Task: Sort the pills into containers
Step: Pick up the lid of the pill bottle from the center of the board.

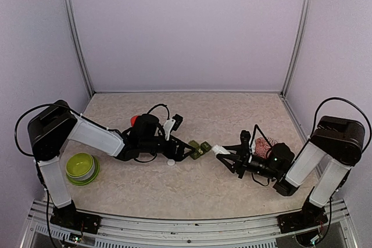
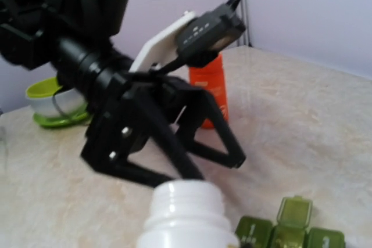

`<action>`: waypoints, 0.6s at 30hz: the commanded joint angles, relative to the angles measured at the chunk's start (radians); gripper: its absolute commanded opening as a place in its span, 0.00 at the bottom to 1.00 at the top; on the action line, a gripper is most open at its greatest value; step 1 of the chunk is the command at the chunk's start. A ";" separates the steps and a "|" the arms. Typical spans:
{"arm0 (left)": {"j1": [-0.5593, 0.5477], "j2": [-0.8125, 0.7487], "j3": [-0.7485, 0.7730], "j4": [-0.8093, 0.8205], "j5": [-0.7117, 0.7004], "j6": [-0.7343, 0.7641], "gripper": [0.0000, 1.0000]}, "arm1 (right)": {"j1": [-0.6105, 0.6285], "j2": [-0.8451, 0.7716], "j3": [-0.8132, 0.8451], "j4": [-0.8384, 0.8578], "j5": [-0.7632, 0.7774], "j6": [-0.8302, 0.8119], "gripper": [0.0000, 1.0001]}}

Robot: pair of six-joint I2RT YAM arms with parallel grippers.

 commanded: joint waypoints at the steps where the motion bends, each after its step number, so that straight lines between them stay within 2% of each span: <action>1: -0.001 -0.005 0.017 -0.001 -0.002 0.009 0.99 | -0.010 -0.087 -0.033 0.274 -0.051 -0.035 0.01; 6: -0.001 -0.014 0.011 0.005 0.001 0.012 0.99 | -0.010 -0.233 -0.076 0.274 -0.041 -0.065 0.01; 10: 0.000 -0.029 0.006 0.000 0.003 0.016 0.99 | -0.010 -0.421 -0.124 0.249 0.003 -0.092 0.00; 15: 0.000 -0.043 0.008 -0.014 0.009 0.025 0.99 | -0.010 -0.679 -0.128 0.005 0.002 -0.142 0.00; 18: 0.000 -0.058 0.022 -0.049 0.006 0.028 0.99 | -0.010 -0.810 -0.164 -0.042 0.050 -0.154 0.00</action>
